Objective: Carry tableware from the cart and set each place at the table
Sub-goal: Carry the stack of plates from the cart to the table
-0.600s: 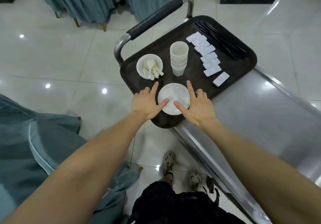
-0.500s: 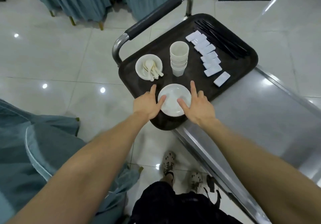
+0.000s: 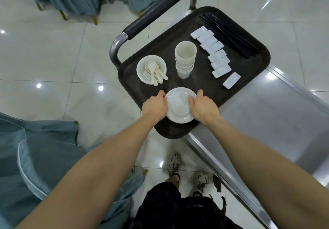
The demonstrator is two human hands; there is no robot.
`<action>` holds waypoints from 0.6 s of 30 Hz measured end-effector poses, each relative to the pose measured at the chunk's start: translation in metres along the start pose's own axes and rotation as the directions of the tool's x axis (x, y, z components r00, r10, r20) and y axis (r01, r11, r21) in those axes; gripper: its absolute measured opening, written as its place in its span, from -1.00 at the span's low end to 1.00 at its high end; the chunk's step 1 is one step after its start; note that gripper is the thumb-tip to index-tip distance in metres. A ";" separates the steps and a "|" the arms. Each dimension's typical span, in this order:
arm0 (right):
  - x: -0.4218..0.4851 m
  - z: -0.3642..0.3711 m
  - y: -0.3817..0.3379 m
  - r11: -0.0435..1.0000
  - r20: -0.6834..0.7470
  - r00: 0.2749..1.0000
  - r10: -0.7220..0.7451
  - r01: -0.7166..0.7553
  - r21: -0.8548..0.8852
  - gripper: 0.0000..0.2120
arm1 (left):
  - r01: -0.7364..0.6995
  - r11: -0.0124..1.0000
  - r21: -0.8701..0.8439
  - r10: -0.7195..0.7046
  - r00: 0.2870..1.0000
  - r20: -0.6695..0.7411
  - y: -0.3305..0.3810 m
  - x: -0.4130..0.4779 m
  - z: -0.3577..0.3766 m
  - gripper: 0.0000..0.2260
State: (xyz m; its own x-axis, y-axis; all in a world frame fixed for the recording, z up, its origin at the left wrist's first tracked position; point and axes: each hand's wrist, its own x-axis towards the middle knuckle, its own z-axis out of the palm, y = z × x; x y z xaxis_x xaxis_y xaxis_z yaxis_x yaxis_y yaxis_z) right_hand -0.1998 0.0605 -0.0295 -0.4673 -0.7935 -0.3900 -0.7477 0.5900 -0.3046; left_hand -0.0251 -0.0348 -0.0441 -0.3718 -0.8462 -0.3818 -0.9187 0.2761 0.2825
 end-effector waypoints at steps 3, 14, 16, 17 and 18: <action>-0.003 -0.007 0.001 0.999 0.011 1.000 -0.028 0.028 -0.026 -0.67 | 0.002 0.999 -0.042 -0.002 1.000 -0.001 -0.003 0.001 0.001 -0.76; -0.023 -0.022 -0.009 0.984 0.017 0.988 -0.153 0.154 -0.086 -0.83 | 0.024 0.990 -0.141 -0.036 0.996 -0.084 -0.021 -0.018 -0.002 -0.79; -0.027 -0.021 -0.011 0.985 0.008 0.986 -0.165 0.165 -0.053 -0.82 | 0.039 0.988 -0.147 -0.055 0.993 -0.101 -0.025 -0.027 -0.003 -0.79; -0.028 -0.021 -0.012 0.987 0.002 0.987 -0.162 0.162 -0.025 -0.82 | 0.050 0.988 -0.149 -0.067 0.992 -0.109 -0.027 -0.032 -0.003 -0.78; -0.030 -0.020 -0.013 0.985 -0.004 0.985 -0.174 0.174 -0.011 -0.82 | 0.060 0.986 -0.155 -0.079 0.990 -0.119 -0.029 -0.037 -0.003 -0.78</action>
State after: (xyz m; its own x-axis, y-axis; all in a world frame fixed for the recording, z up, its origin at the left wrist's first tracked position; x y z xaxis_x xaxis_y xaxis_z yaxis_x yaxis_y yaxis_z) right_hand -0.1852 0.0739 0.0034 -0.3318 -0.8846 -0.3277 -0.8229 0.4413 -0.3580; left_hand 0.0158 -0.0129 -0.0351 -0.2794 -0.9137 -0.2951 -0.9073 0.1507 0.3925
